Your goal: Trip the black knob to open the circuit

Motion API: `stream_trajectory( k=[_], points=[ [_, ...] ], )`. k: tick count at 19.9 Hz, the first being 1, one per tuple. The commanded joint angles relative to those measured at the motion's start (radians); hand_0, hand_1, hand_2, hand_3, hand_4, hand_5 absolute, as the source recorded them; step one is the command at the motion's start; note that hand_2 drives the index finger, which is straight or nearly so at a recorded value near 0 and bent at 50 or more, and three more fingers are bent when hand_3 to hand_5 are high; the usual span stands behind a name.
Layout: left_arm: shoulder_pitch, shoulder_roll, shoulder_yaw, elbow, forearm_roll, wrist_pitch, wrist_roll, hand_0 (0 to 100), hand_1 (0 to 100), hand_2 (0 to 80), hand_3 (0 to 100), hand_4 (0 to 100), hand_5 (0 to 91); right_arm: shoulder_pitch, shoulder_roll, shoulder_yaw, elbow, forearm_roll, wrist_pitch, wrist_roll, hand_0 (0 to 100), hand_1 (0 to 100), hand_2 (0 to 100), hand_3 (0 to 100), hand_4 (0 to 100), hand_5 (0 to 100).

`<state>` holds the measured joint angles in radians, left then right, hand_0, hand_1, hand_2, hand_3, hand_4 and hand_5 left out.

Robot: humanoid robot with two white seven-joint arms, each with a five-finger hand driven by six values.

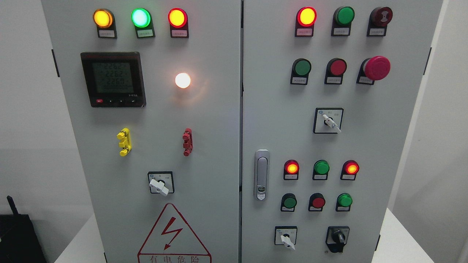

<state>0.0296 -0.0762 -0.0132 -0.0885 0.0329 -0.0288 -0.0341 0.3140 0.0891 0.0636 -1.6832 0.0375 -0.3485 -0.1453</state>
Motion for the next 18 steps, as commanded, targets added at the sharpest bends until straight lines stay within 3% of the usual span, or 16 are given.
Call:
stream_trajectory(
  k=[1,6,18],
  points=[
    [-0.001,0.000,0.001,0.001,0.002,0.000,0.000,12,39,0.0,0,0,0.0,-0.018,0.001,-0.001,-0.055,0.001,0.015,-0.003,85,86,0,100,100,96],
    [-0.001,0.000,0.001,0.001,0.002,0.001,0.000,12,39,0.0,0,0,0.0,-0.078,0.001,-0.007,-0.064,-0.002,0.074,-0.003,85,87,0,100,100,96],
    [-0.001,0.000,0.001,0.001,0.002,0.001,0.000,12,39,0.0,0,0,0.0,-0.171,-0.002,-0.031,-0.093,-0.008,0.128,-0.002,88,90,0,100,100,96]
  ],
)
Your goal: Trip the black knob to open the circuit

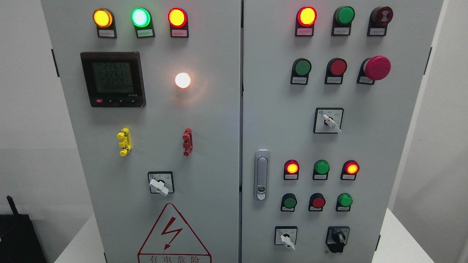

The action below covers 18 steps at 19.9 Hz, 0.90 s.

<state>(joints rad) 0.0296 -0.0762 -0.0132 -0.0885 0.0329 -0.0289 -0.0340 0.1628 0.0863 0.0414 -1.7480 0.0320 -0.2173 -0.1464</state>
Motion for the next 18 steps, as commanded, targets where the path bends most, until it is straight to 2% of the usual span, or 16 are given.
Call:
stream_trajectory(
  k=[1,4,18],
  points=[
    [0.000,0.000,0.001,0.001,0.002,0.001,0.000,12,39,0.0,0,0,0.0,-0.029,0.001,-0.012,-0.028,-0.003,0.003,0.002,88,91,0,100,100,96],
    [0.000,0.000,0.001,0.001,0.002,0.001,0.000,12,39,0.0,0,0,0.0,-0.055,-0.002,-0.017,-0.028,-0.004,0.032,0.005,89,91,0,100,100,96],
    [0.000,0.000,0.001,0.001,0.002,0.001,0.000,12,39,0.0,0,0,0.0,-0.094,-0.005,-0.017,-0.015,-0.006,0.035,0.008,91,92,0,100,100,95]
  ],
)
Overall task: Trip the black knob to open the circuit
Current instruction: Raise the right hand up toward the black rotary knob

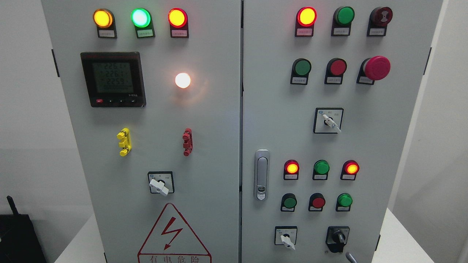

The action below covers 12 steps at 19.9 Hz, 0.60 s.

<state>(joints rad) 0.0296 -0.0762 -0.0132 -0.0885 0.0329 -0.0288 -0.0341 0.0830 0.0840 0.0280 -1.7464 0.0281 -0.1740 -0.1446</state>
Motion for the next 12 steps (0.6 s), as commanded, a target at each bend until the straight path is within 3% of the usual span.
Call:
stream_trajectory(
  k=[1,12],
  points=[
    [0.000,0.000,0.001,0.001,0.002,0.001,0.000,12,39,0.0,0,0,0.0,-0.014,-0.003,-0.002,-0.015,-0.004,-0.009,0.007,91,92,0,100,100,95],
    [0.000,0.000,0.001,0.001,0.002,0.001,0.000,12,39,0.0,0,0,0.0,-0.035,-0.001,0.012,0.001,-0.028,0.014,0.005,91,93,0,100,100,95]
  ],
)
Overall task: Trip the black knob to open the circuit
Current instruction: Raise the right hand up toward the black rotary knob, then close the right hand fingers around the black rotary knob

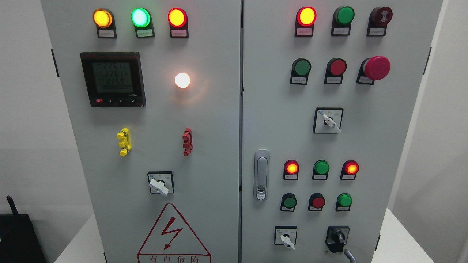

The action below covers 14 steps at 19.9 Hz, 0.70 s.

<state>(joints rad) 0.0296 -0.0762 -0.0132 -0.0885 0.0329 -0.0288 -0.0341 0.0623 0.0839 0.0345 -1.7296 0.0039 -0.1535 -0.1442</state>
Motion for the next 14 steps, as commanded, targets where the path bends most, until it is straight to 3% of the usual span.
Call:
stream_trajectory(
  k=[1,14],
  points=[
    [0.000,-0.001,0.001,0.001,0.002,0.001,0.000,12,39,0.0,0,0,0.0,-0.015,-0.001,0.007,-0.016,-0.004,-0.006,0.005,91,93,0,100,100,95],
    [0.000,-0.001,0.001,0.001,0.002,0.001,0.000,12,39,0.0,0,0,0.0,-0.013,-0.001,0.010,-0.024,-0.001,-0.011,0.005,92,94,0,100,100,95]
  ],
)
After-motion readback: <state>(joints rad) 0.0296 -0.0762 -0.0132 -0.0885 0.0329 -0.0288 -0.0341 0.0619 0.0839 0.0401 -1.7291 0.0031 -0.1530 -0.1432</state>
